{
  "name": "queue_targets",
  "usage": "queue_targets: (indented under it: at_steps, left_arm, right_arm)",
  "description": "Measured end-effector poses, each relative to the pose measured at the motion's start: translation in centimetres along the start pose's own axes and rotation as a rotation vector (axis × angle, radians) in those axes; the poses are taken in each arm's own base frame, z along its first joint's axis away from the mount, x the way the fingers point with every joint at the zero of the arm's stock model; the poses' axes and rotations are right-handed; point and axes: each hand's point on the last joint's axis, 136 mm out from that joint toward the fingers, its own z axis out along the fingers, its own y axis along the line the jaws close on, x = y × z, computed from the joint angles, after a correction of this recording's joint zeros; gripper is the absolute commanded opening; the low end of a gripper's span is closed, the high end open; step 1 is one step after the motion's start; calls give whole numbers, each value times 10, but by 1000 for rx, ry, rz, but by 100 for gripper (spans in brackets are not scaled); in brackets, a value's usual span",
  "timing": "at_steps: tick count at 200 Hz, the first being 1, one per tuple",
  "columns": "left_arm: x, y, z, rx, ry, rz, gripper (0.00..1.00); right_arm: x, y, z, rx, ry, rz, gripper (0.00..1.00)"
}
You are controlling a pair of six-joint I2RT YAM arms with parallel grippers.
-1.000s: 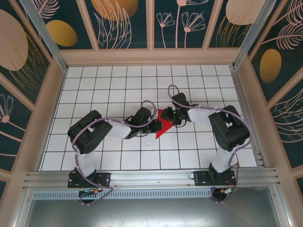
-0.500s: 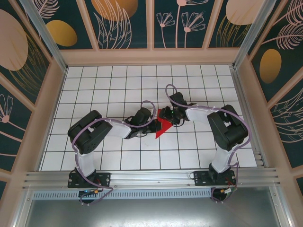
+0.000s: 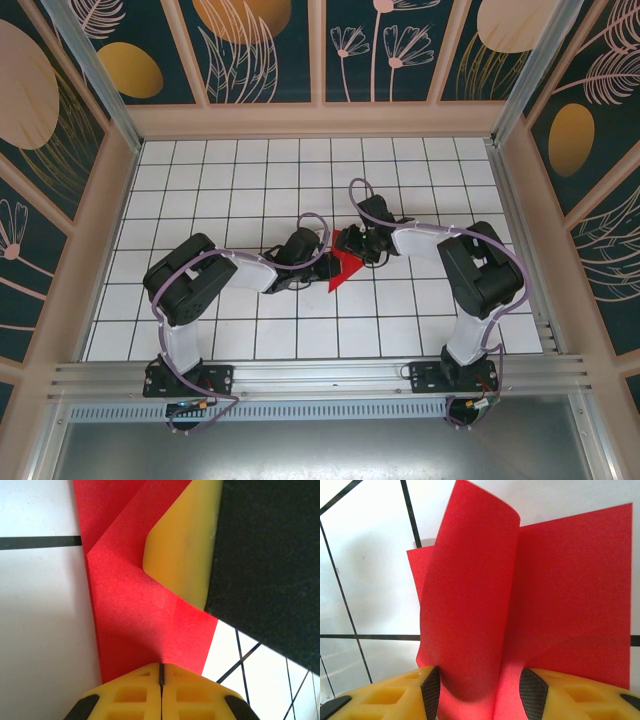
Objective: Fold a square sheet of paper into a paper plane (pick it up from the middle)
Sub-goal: Fourth fold the wing at the center of the table.
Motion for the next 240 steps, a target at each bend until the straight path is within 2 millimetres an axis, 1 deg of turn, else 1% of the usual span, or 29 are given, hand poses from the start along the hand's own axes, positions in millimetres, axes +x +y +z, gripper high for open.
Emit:
queue_targets:
  at_steps: [26,48,73,93,110,118,128,139,150,165,194,211,240]
  left_arm:
    - [1,1,0,-5,4,-2,0]
    - [1,1,0,-6,5,-2,0]
    - [1,1,0,-7,7,3,0]
    - [2,1,0,-4,12,13,0]
    - [3,1,0,0,17,24,0]
    - [3,1,0,1,19,28,0]
    - [4,1,0,2,21,31,0]
    - [4,1,0,3,22,40,0]
    - [4,1,0,4,23,49,0]
    - [4,1,0,6,25,56,0]
    - [5,0,0,13,34,72,0]
    - [5,1,0,15,36,77,0]
    - [5,1,0,14,37,83,0]
  right_arm:
    - [-2,4,-3,-10,-5,-3,52]
    - [-3,8,-8,-21,-8,-6,52]
    - [-5,7,-14,-29,3,7,53]
    - [-12,6,-28,-39,-9,18,53]
    - [-25,17,-51,-89,-59,3,51]
    - [-30,23,-62,-116,-89,-14,44]
    - [-35,31,-74,-152,-122,-40,31]
    - [-35,37,-81,-185,-139,-70,18]
    - [-32,38,-80,-202,-136,-102,7]
    - [-22,31,-70,-206,-106,-114,0]
    - [-1,15,-47,-203,-25,-124,0]
    - [8,15,-38,-211,9,-141,0]
    - [14,19,-28,-223,29,-165,0]
